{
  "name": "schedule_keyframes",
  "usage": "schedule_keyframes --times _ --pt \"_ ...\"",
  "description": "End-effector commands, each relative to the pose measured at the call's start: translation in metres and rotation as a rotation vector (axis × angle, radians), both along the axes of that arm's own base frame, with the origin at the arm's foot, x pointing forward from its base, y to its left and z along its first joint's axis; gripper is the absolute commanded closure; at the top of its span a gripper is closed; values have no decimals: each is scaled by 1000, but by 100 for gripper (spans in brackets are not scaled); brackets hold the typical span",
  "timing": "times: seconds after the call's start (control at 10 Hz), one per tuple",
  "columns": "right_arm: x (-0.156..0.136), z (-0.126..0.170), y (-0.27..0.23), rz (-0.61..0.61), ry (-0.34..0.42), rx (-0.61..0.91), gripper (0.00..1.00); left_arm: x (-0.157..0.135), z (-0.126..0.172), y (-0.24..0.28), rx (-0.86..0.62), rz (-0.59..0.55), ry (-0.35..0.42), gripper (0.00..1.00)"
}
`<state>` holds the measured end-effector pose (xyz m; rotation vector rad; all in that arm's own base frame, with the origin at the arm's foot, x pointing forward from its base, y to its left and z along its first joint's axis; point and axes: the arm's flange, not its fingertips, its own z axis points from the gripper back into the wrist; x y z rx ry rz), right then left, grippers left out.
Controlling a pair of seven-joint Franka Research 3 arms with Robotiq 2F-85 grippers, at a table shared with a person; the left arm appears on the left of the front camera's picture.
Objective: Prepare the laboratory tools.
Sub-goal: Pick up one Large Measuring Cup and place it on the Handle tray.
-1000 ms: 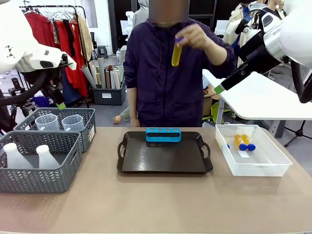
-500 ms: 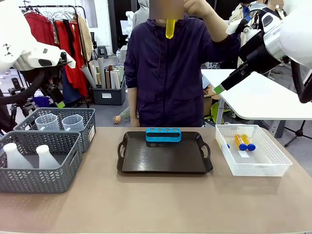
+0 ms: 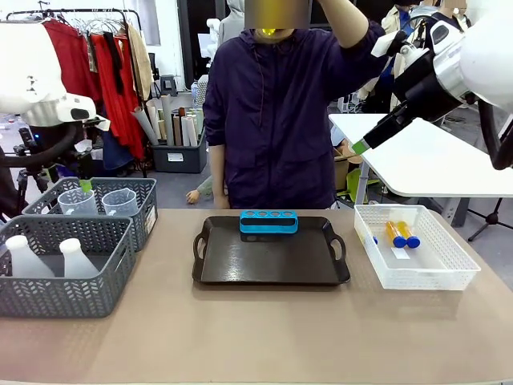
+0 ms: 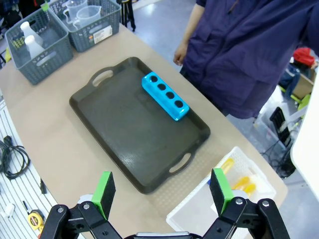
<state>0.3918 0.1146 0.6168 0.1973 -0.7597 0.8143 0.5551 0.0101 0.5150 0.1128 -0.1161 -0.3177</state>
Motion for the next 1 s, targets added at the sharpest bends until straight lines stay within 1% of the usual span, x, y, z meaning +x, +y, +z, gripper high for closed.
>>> schedule_keyframes --times 0.0,0.2,0.3,0.5,0.6,0.9 --pt "0 0 0 8 1 6 0 32 -8 3 -37 82 63 0" --pt "0 0 0 8 1 6 0 53 -34 24 -89 163 99 0" --pt "0 0 0 8 1 6 0 66 -44 39 -115 203 70 0" --pt "0 0 0 8 1 6 0 80 -60 58 -113 227 79 0" --pt "0 0 0 8 1 6 0 85 -67 65 -114 232 98 0" --pt "0 0 0 8 1 6 0 93 -89 75 -102 233 113 0"
